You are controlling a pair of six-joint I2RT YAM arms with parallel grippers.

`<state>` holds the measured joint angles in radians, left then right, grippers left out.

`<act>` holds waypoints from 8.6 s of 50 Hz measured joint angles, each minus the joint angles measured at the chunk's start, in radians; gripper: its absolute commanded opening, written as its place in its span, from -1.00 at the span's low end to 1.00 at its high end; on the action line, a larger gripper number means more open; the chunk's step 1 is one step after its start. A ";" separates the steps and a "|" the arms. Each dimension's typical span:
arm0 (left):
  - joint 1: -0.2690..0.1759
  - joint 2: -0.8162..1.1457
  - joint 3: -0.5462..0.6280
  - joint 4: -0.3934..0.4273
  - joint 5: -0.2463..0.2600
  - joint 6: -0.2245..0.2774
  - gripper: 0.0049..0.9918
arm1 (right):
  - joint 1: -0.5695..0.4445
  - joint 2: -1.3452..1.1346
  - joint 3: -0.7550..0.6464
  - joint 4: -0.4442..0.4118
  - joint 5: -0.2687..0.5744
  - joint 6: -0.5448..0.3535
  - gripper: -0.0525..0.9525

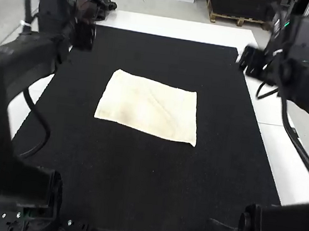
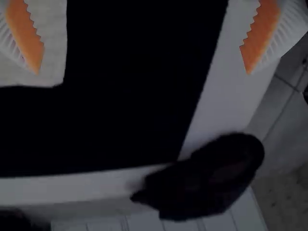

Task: Fold the towel.

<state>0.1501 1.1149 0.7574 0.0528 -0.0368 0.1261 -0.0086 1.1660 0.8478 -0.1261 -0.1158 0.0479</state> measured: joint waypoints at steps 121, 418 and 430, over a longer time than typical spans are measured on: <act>-0.054 1.072 0.505 0.154 0.269 -0.051 0.92 | 0.177 0.933 0.211 0.562 -0.063 0.012 0.91; 0.040 0.655 0.071 0.296 0.401 -0.066 -0.97 | 0.109 0.551 -0.035 0.461 -0.360 0.145 -0.95; 0.045 0.632 0.029 0.288 0.404 -0.065 -0.97 | 0.109 0.503 -0.054 0.446 -0.367 0.151 -0.95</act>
<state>0.1947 1.7466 0.7860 0.3405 0.3668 0.0612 0.1005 1.6691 0.7937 0.3199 -0.4828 0.1986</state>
